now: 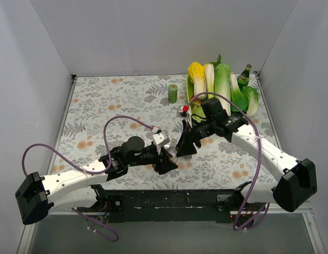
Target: Sort the pills into containers
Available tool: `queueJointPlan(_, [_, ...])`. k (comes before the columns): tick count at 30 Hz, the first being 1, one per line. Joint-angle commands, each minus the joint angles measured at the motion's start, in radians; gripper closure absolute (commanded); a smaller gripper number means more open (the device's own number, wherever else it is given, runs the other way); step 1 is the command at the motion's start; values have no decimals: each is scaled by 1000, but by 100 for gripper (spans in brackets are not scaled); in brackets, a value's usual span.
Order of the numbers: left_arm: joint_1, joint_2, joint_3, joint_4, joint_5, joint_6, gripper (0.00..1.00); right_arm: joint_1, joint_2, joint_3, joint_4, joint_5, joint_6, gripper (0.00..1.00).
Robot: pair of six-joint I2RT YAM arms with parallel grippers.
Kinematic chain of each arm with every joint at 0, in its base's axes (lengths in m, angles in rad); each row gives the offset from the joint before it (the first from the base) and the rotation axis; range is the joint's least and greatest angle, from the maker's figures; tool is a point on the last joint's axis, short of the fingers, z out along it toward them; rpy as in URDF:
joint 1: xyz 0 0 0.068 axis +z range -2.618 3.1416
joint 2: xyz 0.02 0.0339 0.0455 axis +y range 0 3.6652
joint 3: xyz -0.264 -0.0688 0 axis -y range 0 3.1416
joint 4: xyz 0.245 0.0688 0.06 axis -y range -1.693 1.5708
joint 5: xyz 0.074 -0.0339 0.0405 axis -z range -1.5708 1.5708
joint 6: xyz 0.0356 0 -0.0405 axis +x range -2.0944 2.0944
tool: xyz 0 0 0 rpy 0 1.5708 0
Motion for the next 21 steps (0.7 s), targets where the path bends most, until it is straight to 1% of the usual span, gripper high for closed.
queueJointPlan(1, [3,-8,9,37,-15,-5,100,15,19,18,29,-35,7,47])
queueJointPlan(2, [3,-10,9,37,-17,-5,100,15,19,20,28,-41,1,64])
queueJointPlan(4, [3,-11,9,34,-15,-2,100,18,17,30,4,-64,-28,79])
queueJointPlan(5, [3,-13,9,31,-11,5,100,20,16,36,-12,-70,-75,92])
queueJointPlan(6, [3,-16,9,26,-8,9,100,29,14,44,-32,-82,-114,94])
queueJointPlan(7, [3,-19,9,16,17,17,100,35,13,64,-88,-96,-157,96])
queueJointPlan(8, [3,-31,11,8,30,38,100,52,11,78,-130,-116,-304,97])
queueJointPlan(10, [3,-53,9,-15,57,52,100,79,5,119,-232,-142,-483,98])
queueJointPlan(11, [3,-65,8,-21,84,60,100,113,-1,127,-324,-136,-703,98])
queueJointPlan(12, [3,-94,8,-29,99,63,100,125,-19,130,-366,-125,-803,98])
queueJointPlan(13, [3,-105,9,-49,110,64,100,135,-35,126,-391,-115,-912,98])
queueJointPlan(15, [5,-131,19,-72,146,63,100,156,-73,102,-370,-69,-1055,97])
queueJointPlan(18, [5,-139,19,-86,166,46,100,165,-53,147,-383,-38,-1107,97])
queueJointPlan(19, [5,-137,16,-111,166,40,100,165,-55,150,-370,-35,-1102,96])
queueJointPlan(21, [6,-139,2,-104,155,32,100,167,-49,153,-334,-32,-1064,92])
